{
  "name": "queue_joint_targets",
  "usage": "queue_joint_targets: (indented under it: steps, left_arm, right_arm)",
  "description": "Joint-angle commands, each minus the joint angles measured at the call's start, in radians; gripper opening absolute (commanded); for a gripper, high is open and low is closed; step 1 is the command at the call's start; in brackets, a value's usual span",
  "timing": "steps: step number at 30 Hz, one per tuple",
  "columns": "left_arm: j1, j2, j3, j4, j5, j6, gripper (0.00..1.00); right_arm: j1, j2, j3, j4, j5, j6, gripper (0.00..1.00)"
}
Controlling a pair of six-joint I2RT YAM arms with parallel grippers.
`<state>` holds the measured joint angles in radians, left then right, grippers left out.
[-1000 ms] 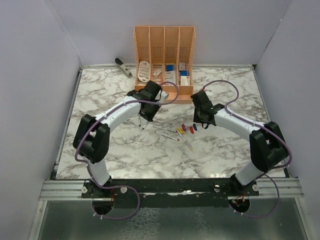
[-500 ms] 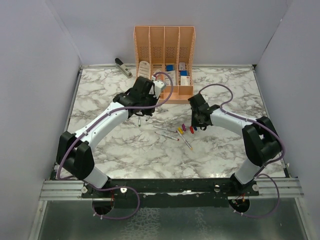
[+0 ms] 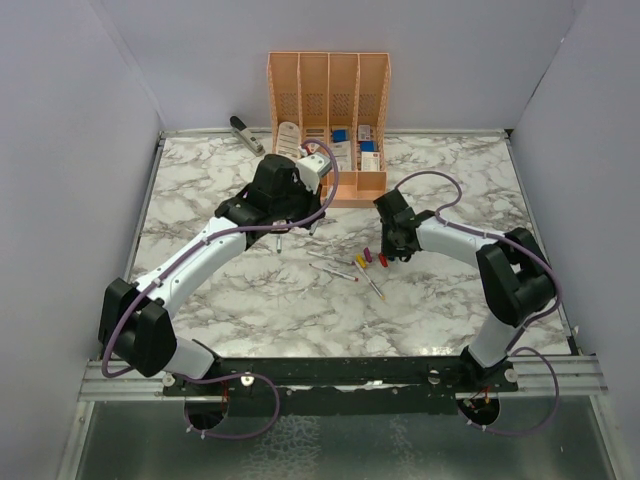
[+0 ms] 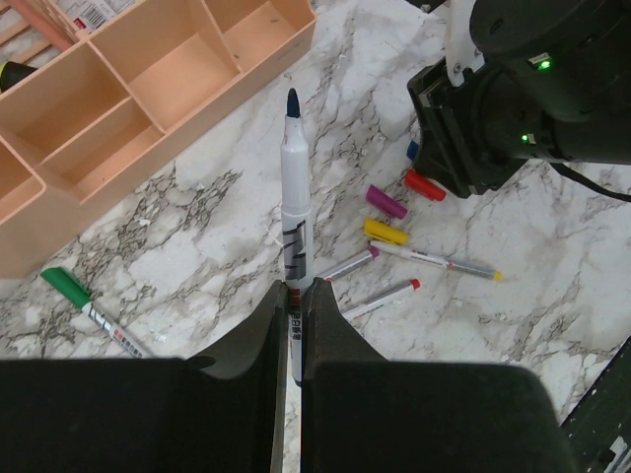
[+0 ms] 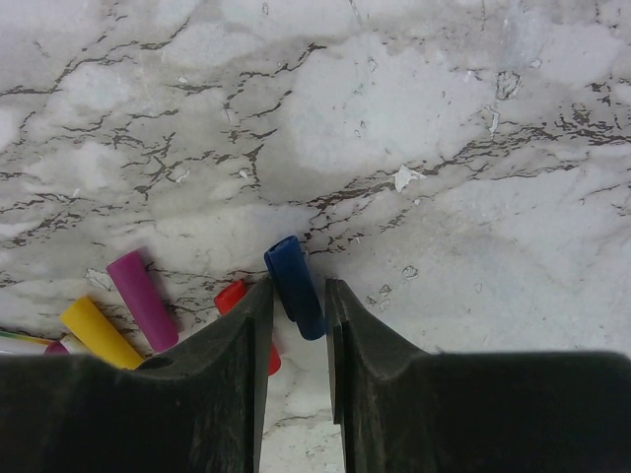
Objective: Insert the pens into the pen caps
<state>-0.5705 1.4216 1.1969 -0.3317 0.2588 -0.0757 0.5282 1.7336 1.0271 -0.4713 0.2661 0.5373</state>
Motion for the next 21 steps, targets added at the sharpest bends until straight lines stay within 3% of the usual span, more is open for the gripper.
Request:
queue_joint_targets:
  steps: [1, 7, 11, 21]
  left_arm:
    - [0.004, -0.021, -0.007, 0.069, 0.068, -0.023, 0.0]
    - [0.006, -0.018, -0.026, 0.092, 0.087, -0.036, 0.0]
    - [0.007, -0.027, -0.046, 0.119, 0.094, -0.051, 0.0]
    - [0.011, -0.084, -0.174, 0.275, 0.19, -0.103, 0.0]
  right_arm:
    - [-0.002, 0.031, -0.001, 0.007, -0.006, -0.005, 0.28]
    - [-0.002, 0.068, 0.013, 0.013, -0.005, -0.01, 0.26]
    - [-0.002, 0.071, 0.011, -0.009, -0.013, 0.011, 0.02]
    - [-0.002, -0.091, 0.066, -0.027, 0.082, 0.023, 0.01]
